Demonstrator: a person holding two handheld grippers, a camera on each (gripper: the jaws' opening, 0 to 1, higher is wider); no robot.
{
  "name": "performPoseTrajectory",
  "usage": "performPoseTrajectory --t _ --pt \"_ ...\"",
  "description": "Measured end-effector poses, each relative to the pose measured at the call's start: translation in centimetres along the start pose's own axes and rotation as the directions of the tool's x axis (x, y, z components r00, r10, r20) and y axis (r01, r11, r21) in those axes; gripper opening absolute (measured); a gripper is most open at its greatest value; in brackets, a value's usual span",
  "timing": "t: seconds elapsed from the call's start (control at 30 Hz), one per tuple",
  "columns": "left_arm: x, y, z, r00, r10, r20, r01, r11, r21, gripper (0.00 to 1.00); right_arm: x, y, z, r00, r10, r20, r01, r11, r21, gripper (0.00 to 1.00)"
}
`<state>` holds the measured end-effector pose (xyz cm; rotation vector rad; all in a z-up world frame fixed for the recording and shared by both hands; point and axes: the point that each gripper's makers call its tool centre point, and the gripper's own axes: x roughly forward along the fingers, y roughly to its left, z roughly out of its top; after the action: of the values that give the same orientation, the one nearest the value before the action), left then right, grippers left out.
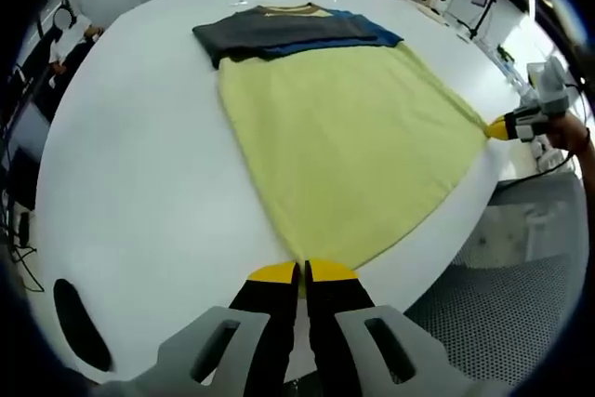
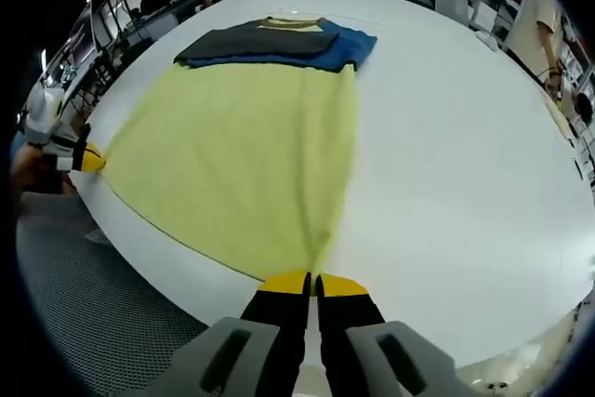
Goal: Fold the garment on the visible template until the final outline fits inside the template.
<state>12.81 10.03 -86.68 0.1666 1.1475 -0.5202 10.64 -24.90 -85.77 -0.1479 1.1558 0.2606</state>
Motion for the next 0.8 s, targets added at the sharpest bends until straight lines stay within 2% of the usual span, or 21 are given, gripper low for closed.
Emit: performPoseTrajectory --t 0.33,0.8 --pt "-0.4 -0.3 -0.9 1.0 -0.005 -0.007 0.005 1.0 -0.017 0.02 -0.7 0.3 -0.6 0.999 0.035 0.012 -0.035 0.999 0.022 0.0" --pt "-1.1 -1.1 -2.7 0.998 -0.019 -0.058 0.019 1.0 -0.005 0.02 -1.5 1.3 -2.0 0.997 0.063 -0.037 -0.064 0.998 -0.02 0.0"
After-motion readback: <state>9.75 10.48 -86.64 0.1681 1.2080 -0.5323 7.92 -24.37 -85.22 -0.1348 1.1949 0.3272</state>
